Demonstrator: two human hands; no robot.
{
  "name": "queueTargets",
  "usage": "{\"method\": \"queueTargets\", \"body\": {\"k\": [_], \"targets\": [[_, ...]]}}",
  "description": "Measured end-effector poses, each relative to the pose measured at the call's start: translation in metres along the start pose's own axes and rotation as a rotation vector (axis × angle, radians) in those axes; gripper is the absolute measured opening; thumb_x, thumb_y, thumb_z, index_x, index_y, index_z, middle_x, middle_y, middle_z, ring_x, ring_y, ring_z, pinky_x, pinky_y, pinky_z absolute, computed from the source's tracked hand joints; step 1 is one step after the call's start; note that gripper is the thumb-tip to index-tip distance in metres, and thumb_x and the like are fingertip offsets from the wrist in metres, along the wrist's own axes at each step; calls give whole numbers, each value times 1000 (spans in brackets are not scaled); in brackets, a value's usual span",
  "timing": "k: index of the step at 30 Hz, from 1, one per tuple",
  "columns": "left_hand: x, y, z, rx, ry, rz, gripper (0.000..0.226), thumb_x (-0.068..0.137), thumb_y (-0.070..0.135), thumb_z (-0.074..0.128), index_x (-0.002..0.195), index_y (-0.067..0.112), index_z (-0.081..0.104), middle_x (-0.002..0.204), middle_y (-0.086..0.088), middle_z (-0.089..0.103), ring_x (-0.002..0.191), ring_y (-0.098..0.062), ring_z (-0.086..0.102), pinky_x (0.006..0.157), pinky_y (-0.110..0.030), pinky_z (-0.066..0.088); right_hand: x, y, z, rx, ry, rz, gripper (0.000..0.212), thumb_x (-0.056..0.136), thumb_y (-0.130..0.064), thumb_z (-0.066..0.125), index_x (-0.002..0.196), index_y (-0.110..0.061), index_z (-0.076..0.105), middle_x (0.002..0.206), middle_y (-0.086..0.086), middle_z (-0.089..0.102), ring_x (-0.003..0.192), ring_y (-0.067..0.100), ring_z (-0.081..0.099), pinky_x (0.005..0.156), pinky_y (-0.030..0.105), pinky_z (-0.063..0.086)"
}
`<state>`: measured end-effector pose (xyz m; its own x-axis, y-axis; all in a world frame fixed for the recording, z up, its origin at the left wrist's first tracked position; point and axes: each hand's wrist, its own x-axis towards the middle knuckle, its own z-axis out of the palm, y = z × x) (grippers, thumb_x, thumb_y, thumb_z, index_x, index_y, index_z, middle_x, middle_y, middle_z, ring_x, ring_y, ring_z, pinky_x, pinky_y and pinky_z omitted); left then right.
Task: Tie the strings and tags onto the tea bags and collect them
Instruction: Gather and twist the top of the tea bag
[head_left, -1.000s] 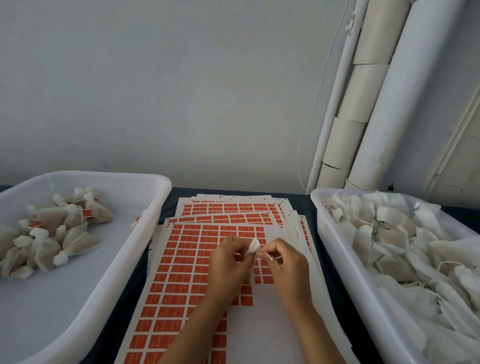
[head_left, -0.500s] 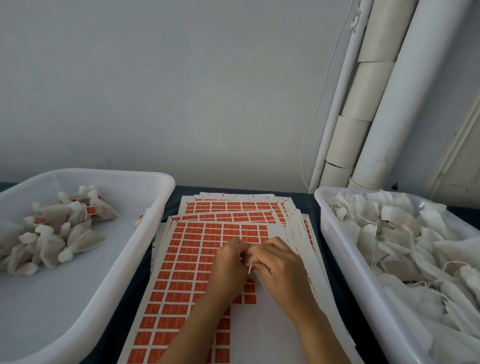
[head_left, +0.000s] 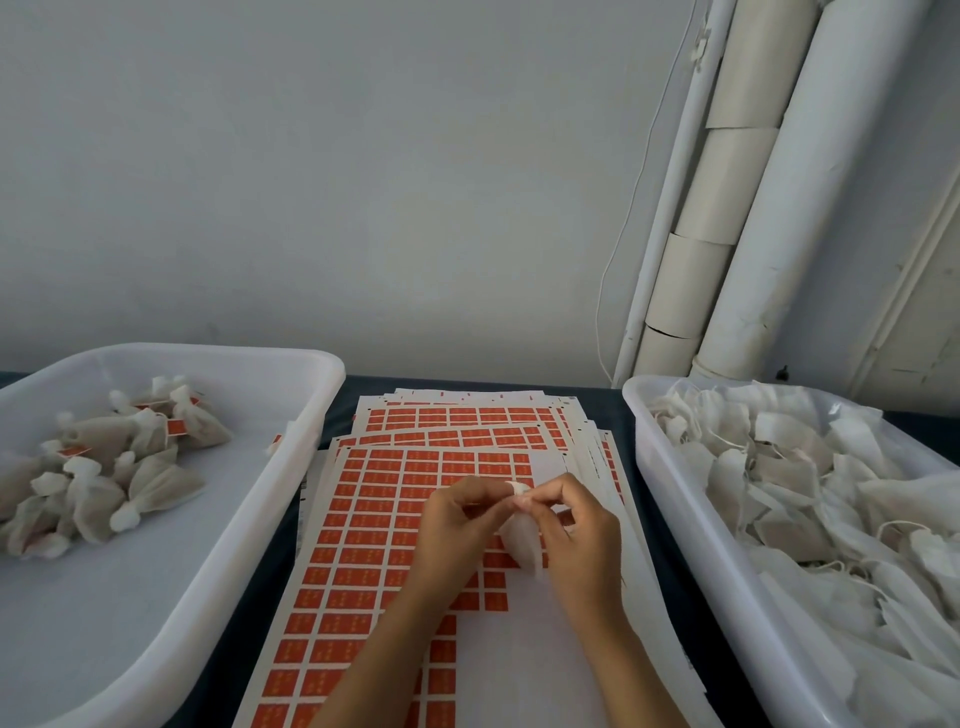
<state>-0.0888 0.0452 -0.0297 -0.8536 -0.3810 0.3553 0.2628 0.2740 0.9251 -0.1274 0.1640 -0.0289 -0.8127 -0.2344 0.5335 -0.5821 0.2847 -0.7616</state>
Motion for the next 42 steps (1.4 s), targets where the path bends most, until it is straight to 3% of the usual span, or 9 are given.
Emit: {"method": "queueTargets", "body": {"k": [5, 9, 16, 20, 23, 26, 30, 37, 42], "targets": [[1, -2, -3, -191, 79, -35, 22, 69, 23, 73, 77, 4, 66, 70, -7, 68, 67, -21, 66, 64, -20, 54, 0, -2, 2, 129, 28, 84, 14, 80, -21, 69, 75, -30, 59, 84, -23, 64, 87, -6, 62, 68, 6, 49], [0, 0, -1, -322, -4, -97, 21, 82, 12, 67, 100, 6, 60, 82, -5, 69, 80, -19, 68, 73, -21, 54, 0, -1, 4, 131, 45, 55, 6, 80, -22, 68, 80, -24, 62, 86, -16, 66, 85, -1, 63, 70, 8, 49], [-3, 2, 6, -102, -41, 4, 32, 80, 6, 71, 106, 16, 57, 94, -3, 66, 87, -19, 65, 75, -28, 57, 3, 2, 3, 191, 75, 26, 10, 79, -13, 71, 78, -17, 62, 92, -4, 60, 93, 1, 56, 73, 13, 51], [-4, 1, 7, -29, 39, 73, 25, 79, 5, 72, 98, 18, 61, 88, 3, 67, 82, -12, 65, 71, -24, 56, 2, -2, 5, 242, -1, 88, 17, 78, -17, 71, 71, -29, 61, 99, -7, 56, 98, -3, 53, 74, 14, 51], [-3, 1, 6, -52, 55, 73, 22, 80, 4, 71, 95, 17, 62, 88, 2, 67, 82, -12, 65, 73, -25, 56, 3, -3, 7, 277, -49, 119, 14, 79, -18, 71, 73, -27, 63, 97, -8, 58, 95, -1, 54, 74, 16, 50], [-3, 2, 5, -112, 23, 73, 23, 82, 2, 68, 99, 14, 61, 91, -2, 67, 85, -19, 65, 75, -29, 57, 3, -4, 8, 300, -75, 121, 6, 82, -25, 67, 85, -29, 63, 99, -17, 60, 97, -5, 54, 73, 12, 48], [-3, 1, 2, -154, -18, 46, 27, 83, 3, 67, 106, 13, 57, 95, -8, 65, 86, -24, 66, 75, -31, 58, 4, -3, 8, 413, -120, 204, 23, 86, -34, 58, 109, -30, 58, 104, -27, 62, 100, -5, 59, 74, 11, 50], [-1, -2, -1, -141, -26, -4, 21, 86, 4, 64, 102, 16, 58, 89, -5, 65, 81, -20, 65, 69, -21, 53, 4, -1, 3, 262, -122, 120, 11, 87, -24, 62, 93, -33, 62, 93, -29, 62, 94, -3, 58, 75, 18, 53], [-1, -2, 1, -68, 42, -20, 17, 86, 2, 63, 93, 18, 62, 86, -2, 66, 78, -17, 64, 69, -19, 54, 4, -1, 2, 154, -92, -1, 18, 87, -20, 62, 91, -37, 57, 91, -28, 62, 93, -5, 58, 75, 7, 46]]}}
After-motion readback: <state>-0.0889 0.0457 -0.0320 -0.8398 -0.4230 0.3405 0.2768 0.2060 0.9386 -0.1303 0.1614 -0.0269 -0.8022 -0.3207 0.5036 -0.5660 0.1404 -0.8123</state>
